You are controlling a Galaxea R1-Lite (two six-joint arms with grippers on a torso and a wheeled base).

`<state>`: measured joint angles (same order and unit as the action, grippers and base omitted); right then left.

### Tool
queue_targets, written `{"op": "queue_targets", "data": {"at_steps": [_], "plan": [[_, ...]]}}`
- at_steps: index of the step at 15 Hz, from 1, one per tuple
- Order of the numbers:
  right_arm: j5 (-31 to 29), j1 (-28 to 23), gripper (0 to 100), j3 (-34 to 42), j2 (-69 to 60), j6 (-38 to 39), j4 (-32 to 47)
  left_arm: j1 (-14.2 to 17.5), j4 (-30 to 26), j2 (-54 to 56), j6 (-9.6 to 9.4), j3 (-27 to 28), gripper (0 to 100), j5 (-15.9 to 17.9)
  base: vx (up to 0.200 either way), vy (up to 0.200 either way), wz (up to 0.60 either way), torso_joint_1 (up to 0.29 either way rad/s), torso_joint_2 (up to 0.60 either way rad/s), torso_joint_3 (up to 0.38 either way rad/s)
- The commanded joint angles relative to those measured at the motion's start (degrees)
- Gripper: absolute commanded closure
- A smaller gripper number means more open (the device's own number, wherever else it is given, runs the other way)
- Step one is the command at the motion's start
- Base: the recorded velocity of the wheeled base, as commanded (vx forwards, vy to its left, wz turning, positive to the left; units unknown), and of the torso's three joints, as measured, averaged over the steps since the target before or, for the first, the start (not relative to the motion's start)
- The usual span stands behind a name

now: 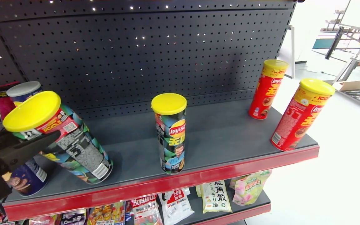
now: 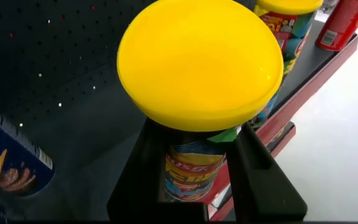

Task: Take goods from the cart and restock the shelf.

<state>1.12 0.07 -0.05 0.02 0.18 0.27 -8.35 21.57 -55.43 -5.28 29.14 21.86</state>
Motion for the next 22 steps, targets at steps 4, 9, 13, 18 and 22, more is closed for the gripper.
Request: {"op": "queue_targets", "data": {"at_steps": [4,9,13,18,22], "plan": [[0.02,0.01,0,-0.04,-0.02,-0.01,0.0,-5.1,11.22,-19.28,-0.43,8.04,100,0.03,0.0,0.0,0.0,0.0,0.0,0.0],[0.02,0.01,0,0.05,-0.02,-0.01,0.0,-7.38,11.31,-32.2,-0.26,20.26,100,-0.24,0.0,0.0,0.0,0.0,0.0,0.0],[0.02,0.01,0,-0.04,-0.02,-0.01,0.0,-10.46,11.31,-39.49,-0.08,25.62,100,-0.5,0.0,0.0,0.0,0.0,0.0,0.0],[0.02,0.01,0,-0.04,-0.02,-0.01,0.0,-11.25,11.31,-47.14,-0.17,33.09,100,-3.05,0.0,0.0,0.0,0.0,0.0,0.0],[0.02,0.01,0,-0.04,-0.02,-0.01,0.0,-12.66,11.22,-50.48,-0.08,36.26,100,-5.51,0.0,0.0,0.0,0.0,0.0,0.0]]}}
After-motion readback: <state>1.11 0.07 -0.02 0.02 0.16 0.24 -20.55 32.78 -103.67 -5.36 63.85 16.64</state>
